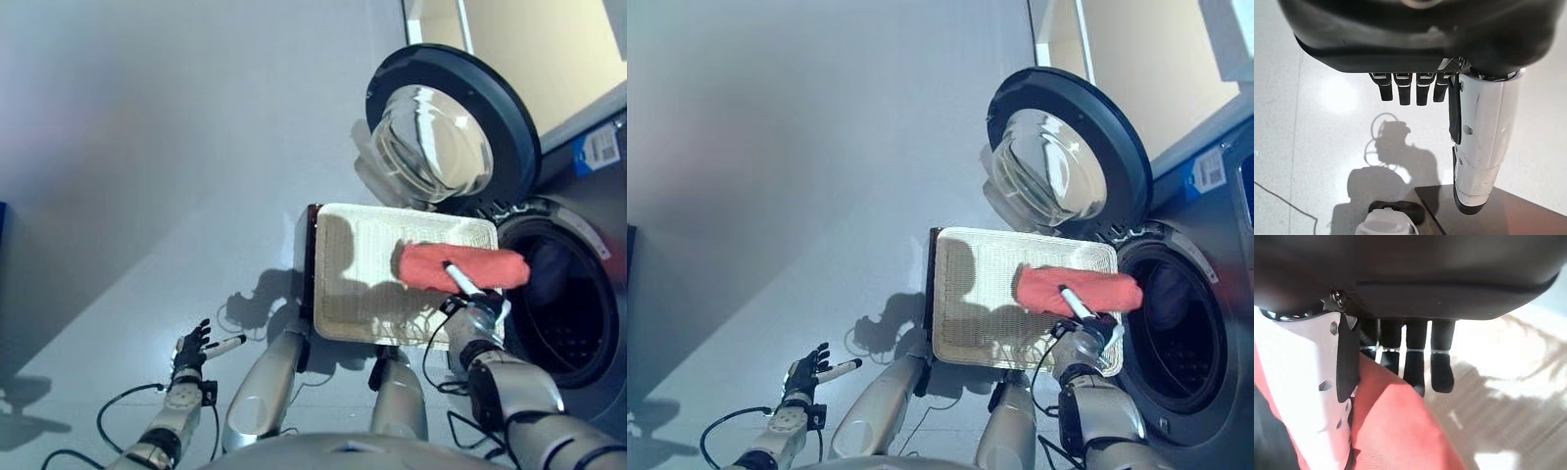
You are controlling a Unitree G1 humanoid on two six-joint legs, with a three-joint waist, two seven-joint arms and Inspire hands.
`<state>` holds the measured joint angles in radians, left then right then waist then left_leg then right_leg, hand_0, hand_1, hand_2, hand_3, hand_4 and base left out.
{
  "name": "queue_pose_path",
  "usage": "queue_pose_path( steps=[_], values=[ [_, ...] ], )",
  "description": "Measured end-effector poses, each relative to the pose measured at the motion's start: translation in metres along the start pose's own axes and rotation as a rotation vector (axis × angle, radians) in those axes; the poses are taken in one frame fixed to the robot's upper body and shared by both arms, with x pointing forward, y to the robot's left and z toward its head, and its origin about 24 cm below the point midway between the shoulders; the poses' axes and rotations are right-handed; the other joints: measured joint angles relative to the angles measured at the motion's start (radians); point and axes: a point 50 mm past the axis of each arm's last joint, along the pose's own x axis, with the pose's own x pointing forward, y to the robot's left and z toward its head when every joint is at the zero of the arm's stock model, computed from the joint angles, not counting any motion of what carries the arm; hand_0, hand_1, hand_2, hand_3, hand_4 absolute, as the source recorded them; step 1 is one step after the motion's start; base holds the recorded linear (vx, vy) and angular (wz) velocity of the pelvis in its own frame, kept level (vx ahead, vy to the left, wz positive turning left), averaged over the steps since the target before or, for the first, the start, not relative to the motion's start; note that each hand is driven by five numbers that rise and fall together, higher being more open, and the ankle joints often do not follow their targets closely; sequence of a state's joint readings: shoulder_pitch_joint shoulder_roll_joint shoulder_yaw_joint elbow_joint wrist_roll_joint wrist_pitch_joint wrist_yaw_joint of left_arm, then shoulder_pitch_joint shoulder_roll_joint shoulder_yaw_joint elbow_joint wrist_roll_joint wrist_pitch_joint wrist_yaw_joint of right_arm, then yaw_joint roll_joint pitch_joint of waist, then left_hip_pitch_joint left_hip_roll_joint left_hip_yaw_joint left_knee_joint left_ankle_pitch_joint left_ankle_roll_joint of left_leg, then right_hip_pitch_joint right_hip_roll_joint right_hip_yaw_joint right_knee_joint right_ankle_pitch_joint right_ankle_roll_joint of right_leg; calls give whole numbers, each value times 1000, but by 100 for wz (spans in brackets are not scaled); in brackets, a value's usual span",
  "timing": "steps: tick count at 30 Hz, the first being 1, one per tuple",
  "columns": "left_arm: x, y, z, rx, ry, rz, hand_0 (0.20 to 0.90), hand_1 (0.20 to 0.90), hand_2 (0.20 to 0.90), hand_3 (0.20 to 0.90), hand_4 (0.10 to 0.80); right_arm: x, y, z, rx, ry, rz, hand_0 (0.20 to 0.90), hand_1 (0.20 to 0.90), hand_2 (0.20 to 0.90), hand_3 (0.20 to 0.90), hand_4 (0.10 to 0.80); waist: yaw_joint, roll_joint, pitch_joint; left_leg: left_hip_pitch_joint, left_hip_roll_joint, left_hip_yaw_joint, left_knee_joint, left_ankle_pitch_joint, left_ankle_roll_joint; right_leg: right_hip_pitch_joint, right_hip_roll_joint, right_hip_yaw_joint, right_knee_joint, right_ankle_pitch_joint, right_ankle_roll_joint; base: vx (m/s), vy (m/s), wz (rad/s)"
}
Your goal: Pick up the clothes and place them into the washing machine
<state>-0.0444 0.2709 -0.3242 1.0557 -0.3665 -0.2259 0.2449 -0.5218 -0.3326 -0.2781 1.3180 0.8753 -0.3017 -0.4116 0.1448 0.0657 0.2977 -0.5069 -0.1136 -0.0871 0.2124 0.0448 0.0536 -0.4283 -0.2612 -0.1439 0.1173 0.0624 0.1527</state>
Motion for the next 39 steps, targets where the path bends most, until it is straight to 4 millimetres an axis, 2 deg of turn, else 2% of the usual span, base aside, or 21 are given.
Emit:
queue_pose_path(
  steps=[4,7,9,14,17,20,23,24,28,31,34,37,39],
  values=[
    [-2,-8,-3,-24,13,-20,900,900,900,900,800,7,-7,22,185,-38,-60,200,200,200,200,300,-3,19,1,13,-1,15,-6,-5,8,-1,-1,20,-6,27,-1,-5,7,-15],
    [-3,-16,-5,-41,25,-42,900,900,900,900,800,10,-5,41,246,-71,-67,200,200,200,200,300,-23,45,6,14,1,21,-6,-8,12,-1,0,21,-14,28,0,-18,21,-10],
    [-4,-21,-6,-53,30,-59,900,900,900,900,800,10,2,56,307,-104,-57,200,200,200,200,300,-21,55,10,13,4,46,-7,-10,17,-17,3,48,-15,46,6,-18,-3,-26],
    [-5,-26,-6,-71,34,-71,900,900,900,900,800,8,21,84,364,-154,-17,200,200,200,200,300,-36,86,29,10,15,78,-6,-18,24,-47,11,75,-16,61,9,-27,8,-25],
    [-6,-31,-6,-85,37,-79,900,900,900,900,800,-3,46,109,415,-222,50,200,200,200,200,300,-48,96,67,8,19,121,-6,-25,30,-72,15,118,-11,64,11,-15,11,-38],
    [-5,-31,-4,-101,30,-83,900,900,900,900,800,-9,57,127,413,-272,64,200,200,200,200,300,-62,105,92,6,19,140,-6,-30,35,-90,14,141,-15,79,12,-33,-5,-27],
    [-5,-31,-2,-125,17,-77,900,900,900,900,800,-23,79,152,425,-338,94,200,200,200,200,300,-74,107,113,-27,23,176,8,-38,40,-150,18,174,5,96,12,-30,8,-32],
    [-4,-30,0,-127,13,-75,900,900,900,900,800,-31,89,166,432,-376,128,200,200,200,200,300,-73,106,123,-49,27,196,27,-47,44,-177,24,197,20,98,12,-33,-7,-45],
    [-1,-33,10,-135,-16,-79,900,900,900,900,800,-59,115,217,433,-519,201,200,200,200,200,300,-73,116,175,-121,39,186,152,-114,33,-261,56,263,105,85,19,-42,-46,-44],
    [2,-34,20,-136,-40,-79,900,900,900,900,800,-75,118,253,439,-622,212,200,200,200,200,300,-77,119,204,-171,52,175,250,-155,27,-319,75,278,209,47,13,0,-54,-15],
    [3,-34,23,-137,-50,-81,900,900,900,900,800,-76,118,253,392,-643,191,200,200,200,200,300,-74,119,208,-190,57,172,292,-170,25,-343,81,281,262,21,1,7,-13,1],
    [3,-34,23,-136,-48,-79,900,900,900,900,800,-80,123,256,357,-659,176,200,200,200,200,300,-74,119,208,-206,61,171,317,-182,30,-363,86,287,292,11,0,120,-23,-2],
    [2,-34,22,-137,-45,-79,900,900,900,900,800,-83,127,259,297,-687,150,200,200,200,200,300,-71,119,208,-219,63,164,334,-202,24,-376,92,290,304,1,10,35,-15,-15]
  ],
)
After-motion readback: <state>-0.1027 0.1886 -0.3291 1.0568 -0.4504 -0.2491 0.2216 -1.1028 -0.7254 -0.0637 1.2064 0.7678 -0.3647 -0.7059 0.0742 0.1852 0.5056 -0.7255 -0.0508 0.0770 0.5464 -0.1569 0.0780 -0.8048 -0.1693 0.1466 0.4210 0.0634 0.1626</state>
